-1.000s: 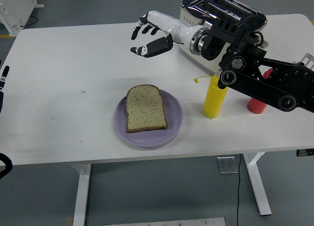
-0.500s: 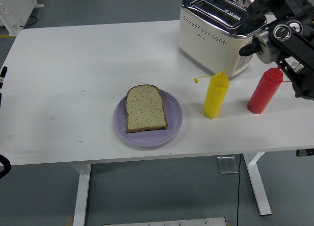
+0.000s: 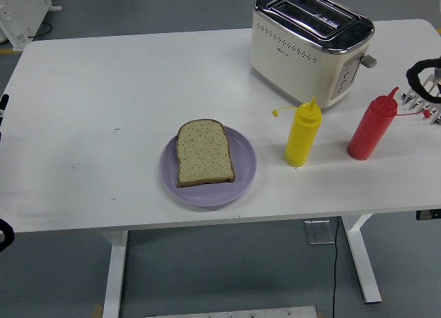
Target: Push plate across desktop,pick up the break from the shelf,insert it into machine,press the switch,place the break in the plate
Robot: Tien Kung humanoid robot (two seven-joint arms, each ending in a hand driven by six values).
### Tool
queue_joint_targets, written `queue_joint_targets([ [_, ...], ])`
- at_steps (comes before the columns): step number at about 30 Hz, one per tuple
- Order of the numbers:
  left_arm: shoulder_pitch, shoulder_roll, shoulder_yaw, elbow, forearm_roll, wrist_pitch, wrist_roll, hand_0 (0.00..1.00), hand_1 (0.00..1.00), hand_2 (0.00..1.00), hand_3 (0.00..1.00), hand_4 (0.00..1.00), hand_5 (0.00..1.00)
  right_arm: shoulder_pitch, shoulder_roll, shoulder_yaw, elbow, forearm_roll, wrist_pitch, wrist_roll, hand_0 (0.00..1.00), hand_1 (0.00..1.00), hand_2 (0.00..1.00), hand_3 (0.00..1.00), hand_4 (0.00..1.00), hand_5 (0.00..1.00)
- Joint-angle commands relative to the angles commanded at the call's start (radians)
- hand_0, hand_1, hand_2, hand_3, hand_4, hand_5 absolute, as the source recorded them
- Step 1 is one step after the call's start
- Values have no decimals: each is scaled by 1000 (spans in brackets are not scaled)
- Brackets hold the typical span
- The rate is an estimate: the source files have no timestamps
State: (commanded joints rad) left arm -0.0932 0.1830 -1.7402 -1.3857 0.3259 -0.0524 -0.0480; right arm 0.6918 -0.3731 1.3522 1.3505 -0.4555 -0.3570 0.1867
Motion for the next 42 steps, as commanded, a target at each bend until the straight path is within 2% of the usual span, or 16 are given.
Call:
queue_joint_targets([
  [6, -2, 6, 4, -2, -5, 0, -1, 867, 817, 873, 775, 707, 998, -129, -16, 140, 16, 39, 49, 3, 855, 807, 822, 802, 495, 557],
  [12, -5, 11, 9, -7, -7, 0, -1, 867, 818, 873, 775, 706, 998, -261, -30, 263, 39, -5, 160, -85, 832, 791, 799, 767, 498, 580],
  [19, 4, 13, 6, -8, -6, 0, -1, 867, 818, 873, 775, 706, 998, -412, -14, 357, 37, -27, 287, -166, 822, 783, 786, 756, 497, 595],
  [23, 4, 16, 6, -10, -7, 0, 0, 866, 818, 873, 775, 706, 998, -470, 2, 379, 28, -30, 329, -180, 827, 780, 780, 749, 497, 601],
  [30, -8, 17, 15, -5, -7, 1, 2, 866, 818, 873, 775, 706, 998, -528, 33, 400, 25, -33, 352, -169, 823, 779, 781, 747, 505, 611],
  [42, -8, 9, 16, 1, -5, 1, 7, 867, 818, 875, 774, 705, 998, -547, 55, 409, 22, -36, 348, -163, 821, 773, 777, 746, 513, 619],
])
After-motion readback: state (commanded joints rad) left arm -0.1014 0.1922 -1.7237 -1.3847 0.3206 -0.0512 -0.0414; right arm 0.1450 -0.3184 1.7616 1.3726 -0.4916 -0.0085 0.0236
